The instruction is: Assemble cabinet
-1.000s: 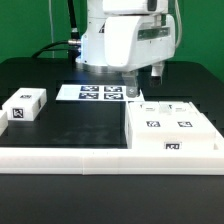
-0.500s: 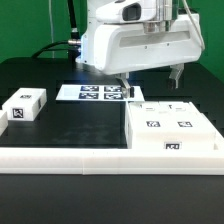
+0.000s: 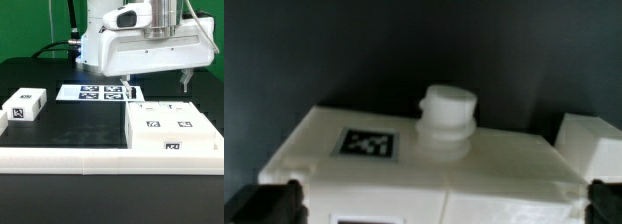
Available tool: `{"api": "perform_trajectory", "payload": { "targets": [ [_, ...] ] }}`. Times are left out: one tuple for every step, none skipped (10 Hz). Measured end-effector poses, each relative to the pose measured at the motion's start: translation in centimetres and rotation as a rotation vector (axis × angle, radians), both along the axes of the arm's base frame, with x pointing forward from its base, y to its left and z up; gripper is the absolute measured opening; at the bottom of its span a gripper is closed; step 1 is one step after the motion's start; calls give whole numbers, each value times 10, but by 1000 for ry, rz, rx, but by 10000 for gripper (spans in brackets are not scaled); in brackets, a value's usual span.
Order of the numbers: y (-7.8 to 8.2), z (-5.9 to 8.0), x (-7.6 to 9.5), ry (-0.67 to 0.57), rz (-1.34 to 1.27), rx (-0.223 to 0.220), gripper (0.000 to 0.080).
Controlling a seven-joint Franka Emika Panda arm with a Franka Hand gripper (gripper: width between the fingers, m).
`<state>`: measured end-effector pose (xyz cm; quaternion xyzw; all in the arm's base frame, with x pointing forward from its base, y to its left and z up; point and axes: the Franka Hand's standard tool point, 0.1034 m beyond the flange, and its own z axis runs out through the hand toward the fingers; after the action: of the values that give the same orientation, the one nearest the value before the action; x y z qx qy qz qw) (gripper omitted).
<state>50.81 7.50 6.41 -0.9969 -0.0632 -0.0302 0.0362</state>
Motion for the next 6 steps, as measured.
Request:
{"api": "perform_trajectory", "payload": {
  "targets": [
    [4, -2, -2, 7, -68, -7, 797],
    [9, -4, -5, 11, -102, -11, 797],
    [9, -7, -8, 15, -158, -5, 797],
    [7, -9, -7, 15, -227, 15, 797],
    [9, -8, -7, 18, -270, 23, 797],
    [10, -8, -7, 18, -268, 23, 797]
  ]
}}
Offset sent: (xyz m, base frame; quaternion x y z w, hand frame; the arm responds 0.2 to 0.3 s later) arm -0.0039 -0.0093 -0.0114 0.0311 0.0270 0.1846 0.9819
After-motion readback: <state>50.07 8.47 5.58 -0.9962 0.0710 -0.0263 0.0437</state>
